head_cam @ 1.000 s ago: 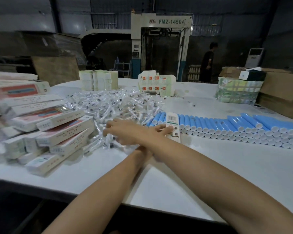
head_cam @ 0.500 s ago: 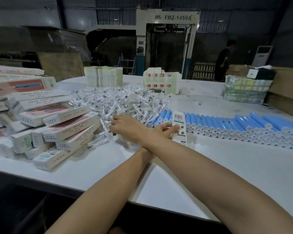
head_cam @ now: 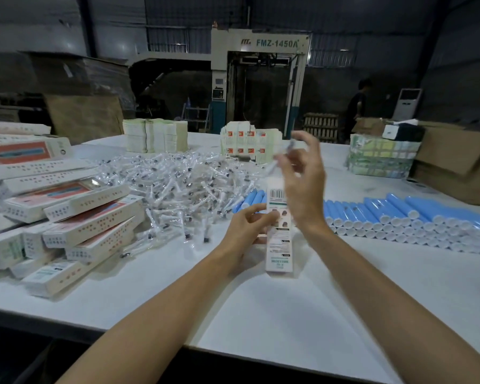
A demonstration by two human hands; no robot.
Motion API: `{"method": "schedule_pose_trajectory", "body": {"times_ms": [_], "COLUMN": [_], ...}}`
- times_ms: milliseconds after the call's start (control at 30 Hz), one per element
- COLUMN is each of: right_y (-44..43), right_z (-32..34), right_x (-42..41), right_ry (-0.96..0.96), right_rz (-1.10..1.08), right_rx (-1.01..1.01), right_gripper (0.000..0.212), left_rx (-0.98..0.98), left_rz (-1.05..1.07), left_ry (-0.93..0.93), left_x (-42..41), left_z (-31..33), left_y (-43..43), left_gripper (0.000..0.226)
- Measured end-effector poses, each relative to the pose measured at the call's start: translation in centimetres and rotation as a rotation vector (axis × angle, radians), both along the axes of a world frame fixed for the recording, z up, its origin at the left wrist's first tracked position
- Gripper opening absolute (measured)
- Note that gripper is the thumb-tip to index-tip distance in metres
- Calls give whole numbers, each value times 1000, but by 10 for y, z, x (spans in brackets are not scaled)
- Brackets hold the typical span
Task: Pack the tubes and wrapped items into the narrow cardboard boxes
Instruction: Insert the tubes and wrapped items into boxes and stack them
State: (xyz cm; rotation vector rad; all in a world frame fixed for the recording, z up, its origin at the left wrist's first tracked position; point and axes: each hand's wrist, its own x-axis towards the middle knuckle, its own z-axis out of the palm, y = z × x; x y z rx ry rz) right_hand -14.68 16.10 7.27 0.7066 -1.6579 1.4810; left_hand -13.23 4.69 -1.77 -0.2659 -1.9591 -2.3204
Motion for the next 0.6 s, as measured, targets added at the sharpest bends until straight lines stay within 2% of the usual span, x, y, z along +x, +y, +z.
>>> {"method": "schedule_pose_trajectory", "body": {"times_ms": [133, 267, 333, 500, 600], "right_y": [80, 99, 98, 85, 88], "right_z": [-17, -22, -14, -2, 6], "right_x": [-16, -20, -15, -5, -2], "right_ry": [-137, -219, -205, -101, -70], "right_rz": [-117, -83, -10, 1, 17], "right_rx": [-157, -254, -260, -215, -266], "right_gripper": [28, 36, 42, 26, 41], "left_rx": [-65, -89, -107, -149, -174], "left_rz": [-60, -63, -70, -83, -97], "left_ry": [42, 75, 96, 142, 160], "left_x": [3, 7, 8, 5, 6], "left_z": [5, 9, 9, 7, 8], "left_y": [3, 8, 8, 7, 9], "left_gripper": [36, 38, 43, 48, 47]}}
